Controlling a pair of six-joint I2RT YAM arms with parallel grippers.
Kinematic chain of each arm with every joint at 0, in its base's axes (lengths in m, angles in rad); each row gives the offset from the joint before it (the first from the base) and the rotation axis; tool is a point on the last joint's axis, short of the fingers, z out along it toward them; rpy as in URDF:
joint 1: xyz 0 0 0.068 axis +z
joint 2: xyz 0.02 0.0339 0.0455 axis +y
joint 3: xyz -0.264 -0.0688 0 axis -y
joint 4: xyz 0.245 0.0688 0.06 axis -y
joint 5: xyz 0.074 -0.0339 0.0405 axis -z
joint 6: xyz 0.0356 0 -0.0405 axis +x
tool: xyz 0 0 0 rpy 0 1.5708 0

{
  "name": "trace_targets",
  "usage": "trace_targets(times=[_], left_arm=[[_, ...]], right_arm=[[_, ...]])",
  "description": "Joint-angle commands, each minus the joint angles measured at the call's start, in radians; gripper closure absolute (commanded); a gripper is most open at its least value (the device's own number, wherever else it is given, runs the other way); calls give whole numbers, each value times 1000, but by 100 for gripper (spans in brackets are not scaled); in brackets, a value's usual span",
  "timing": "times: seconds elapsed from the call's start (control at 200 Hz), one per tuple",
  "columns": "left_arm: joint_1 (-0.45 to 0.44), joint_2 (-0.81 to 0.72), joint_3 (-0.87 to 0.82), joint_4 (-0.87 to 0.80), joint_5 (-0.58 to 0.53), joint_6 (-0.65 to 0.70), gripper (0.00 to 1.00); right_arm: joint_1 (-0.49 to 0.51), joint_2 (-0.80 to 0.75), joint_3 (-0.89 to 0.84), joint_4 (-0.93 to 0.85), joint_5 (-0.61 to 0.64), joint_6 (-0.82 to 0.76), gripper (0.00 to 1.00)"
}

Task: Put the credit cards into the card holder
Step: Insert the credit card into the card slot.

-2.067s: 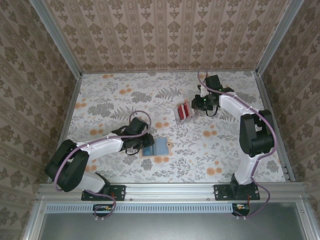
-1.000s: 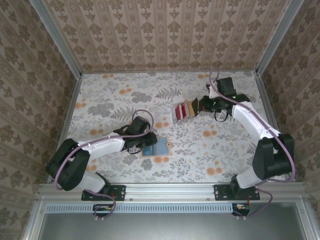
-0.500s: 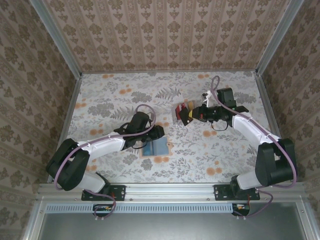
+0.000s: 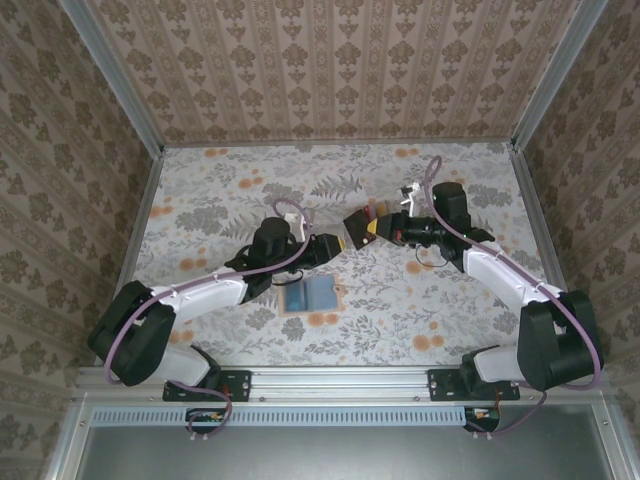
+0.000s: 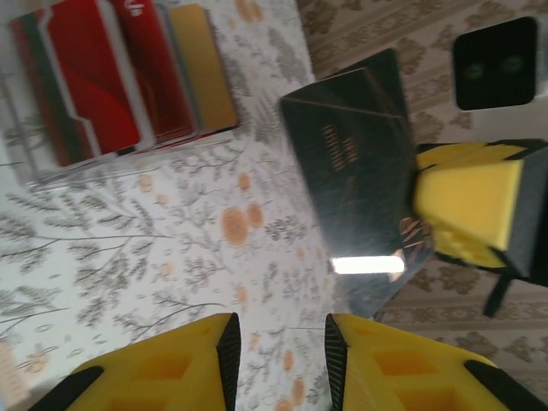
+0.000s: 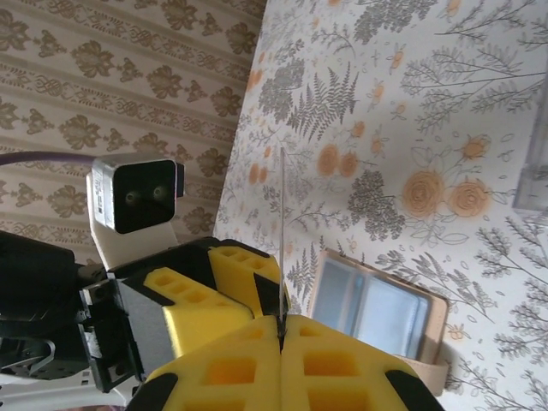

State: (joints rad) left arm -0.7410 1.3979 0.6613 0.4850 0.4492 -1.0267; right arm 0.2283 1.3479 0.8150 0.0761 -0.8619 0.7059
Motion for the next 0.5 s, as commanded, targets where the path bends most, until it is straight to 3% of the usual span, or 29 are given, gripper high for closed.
trace_targets(times=[0.0,0.495], left_arm=[[-3,-18,-5,107,54,-48,64],[-4,34,-25,277,62,-139,64]], right_arm=[[16,-13,-12,97,-27,45,95],[59,-18,-78,236,-55,146,96]])
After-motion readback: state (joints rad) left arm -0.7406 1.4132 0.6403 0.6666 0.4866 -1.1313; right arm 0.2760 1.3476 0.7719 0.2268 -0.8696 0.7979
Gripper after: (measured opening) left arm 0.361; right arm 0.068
